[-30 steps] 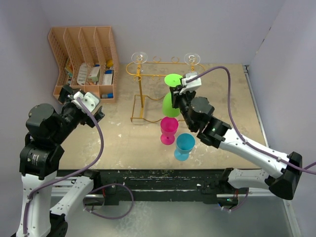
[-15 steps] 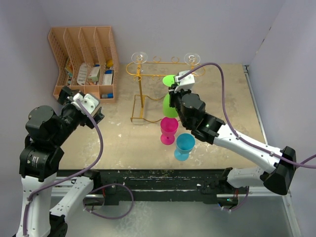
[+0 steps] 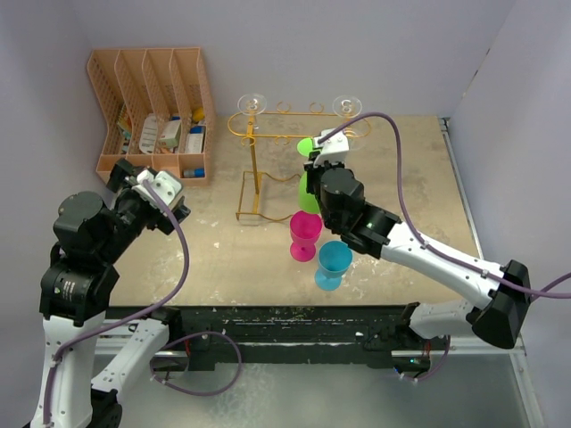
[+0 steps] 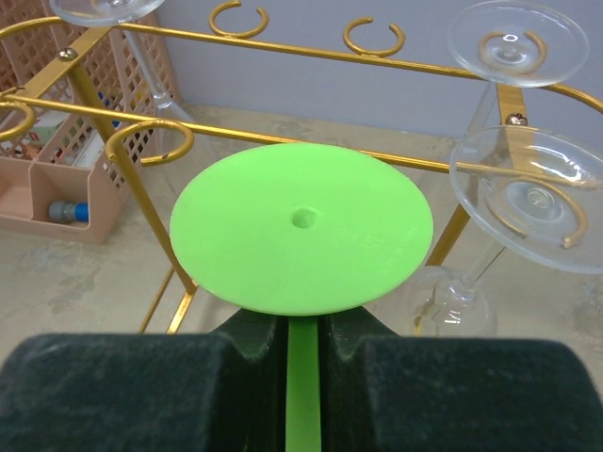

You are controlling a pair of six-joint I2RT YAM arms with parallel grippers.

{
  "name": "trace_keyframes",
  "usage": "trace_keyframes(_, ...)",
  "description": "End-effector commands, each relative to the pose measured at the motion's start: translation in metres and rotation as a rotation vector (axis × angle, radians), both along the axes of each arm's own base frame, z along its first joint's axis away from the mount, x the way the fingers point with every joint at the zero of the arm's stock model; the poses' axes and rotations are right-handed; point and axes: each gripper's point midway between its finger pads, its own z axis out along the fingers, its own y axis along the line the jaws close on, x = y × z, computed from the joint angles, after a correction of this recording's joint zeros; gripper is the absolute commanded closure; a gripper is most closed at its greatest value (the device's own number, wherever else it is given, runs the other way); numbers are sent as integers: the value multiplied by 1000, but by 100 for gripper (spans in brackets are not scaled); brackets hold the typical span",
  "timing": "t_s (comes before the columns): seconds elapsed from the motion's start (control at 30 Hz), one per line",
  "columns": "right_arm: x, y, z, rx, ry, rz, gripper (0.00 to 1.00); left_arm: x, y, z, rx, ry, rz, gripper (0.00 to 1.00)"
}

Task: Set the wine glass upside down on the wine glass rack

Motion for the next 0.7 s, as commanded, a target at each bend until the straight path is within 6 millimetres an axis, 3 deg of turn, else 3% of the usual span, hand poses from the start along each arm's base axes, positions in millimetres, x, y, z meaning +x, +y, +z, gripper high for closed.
trace_keyframes(0.0, 7, -5, 33, 75, -59, -51, 100, 1, 1, 10, -35, -38, 17, 0)
trace_keyframes(0.67, 22, 0, 31, 76, -48, -86, 100, -3, 3, 3, -32, -36, 27, 0)
